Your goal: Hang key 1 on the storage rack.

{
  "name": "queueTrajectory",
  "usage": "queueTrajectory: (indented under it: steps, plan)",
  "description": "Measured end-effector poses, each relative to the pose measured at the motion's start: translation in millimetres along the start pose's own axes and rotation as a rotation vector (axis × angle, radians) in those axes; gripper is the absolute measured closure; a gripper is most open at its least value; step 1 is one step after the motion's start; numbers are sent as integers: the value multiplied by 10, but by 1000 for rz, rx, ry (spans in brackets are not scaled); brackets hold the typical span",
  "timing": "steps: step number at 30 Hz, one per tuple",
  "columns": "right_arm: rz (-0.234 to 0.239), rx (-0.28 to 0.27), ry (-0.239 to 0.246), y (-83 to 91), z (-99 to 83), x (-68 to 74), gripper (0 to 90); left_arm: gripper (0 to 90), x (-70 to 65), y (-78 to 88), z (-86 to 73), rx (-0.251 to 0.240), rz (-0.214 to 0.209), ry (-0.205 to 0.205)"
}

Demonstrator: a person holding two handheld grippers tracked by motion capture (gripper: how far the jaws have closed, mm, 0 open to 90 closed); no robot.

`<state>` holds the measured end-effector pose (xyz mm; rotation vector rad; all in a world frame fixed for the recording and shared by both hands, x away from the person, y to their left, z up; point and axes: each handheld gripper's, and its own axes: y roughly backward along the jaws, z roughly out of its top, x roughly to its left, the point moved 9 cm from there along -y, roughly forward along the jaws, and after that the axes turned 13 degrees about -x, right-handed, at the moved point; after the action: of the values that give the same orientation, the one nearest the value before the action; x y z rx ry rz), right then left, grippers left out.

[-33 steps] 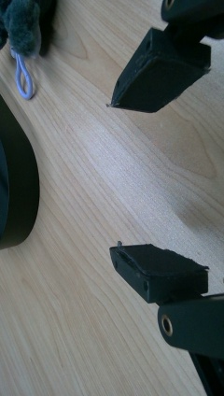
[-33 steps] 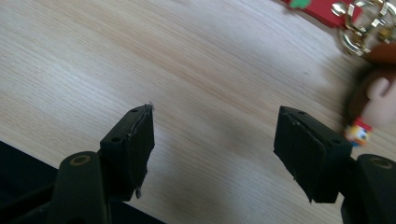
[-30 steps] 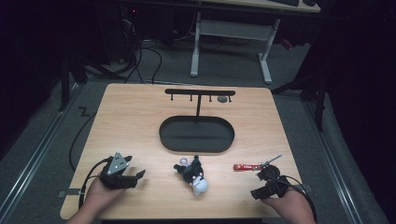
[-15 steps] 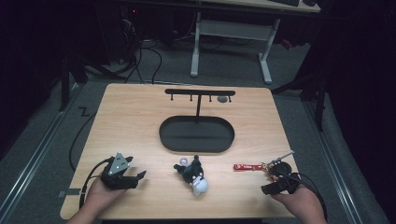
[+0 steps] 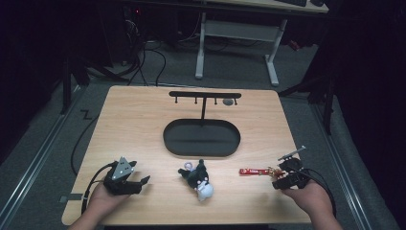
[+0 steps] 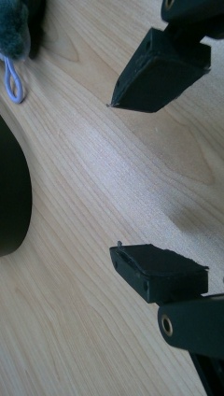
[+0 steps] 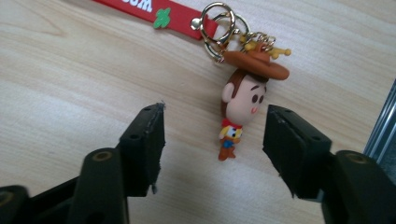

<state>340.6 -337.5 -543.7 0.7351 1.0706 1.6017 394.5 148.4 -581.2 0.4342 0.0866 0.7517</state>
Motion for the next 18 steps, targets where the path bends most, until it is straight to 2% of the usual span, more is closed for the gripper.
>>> queueTrajectory:
  steps: [3,8,13,18]
  plan:
    - [-23,-4,5,-45,26,-23,444,241,4,3,-4,0,0,2]
    - [-56,22,6,-125,36,-73,494,241,8,4,-7,2,0,2]
    - [-65,42,8,-185,29,-91,524,241,5,2,-7,1,-1,1]
    - [-78,39,7,-223,40,-105,569,241,5,1,-8,2,-1,0]
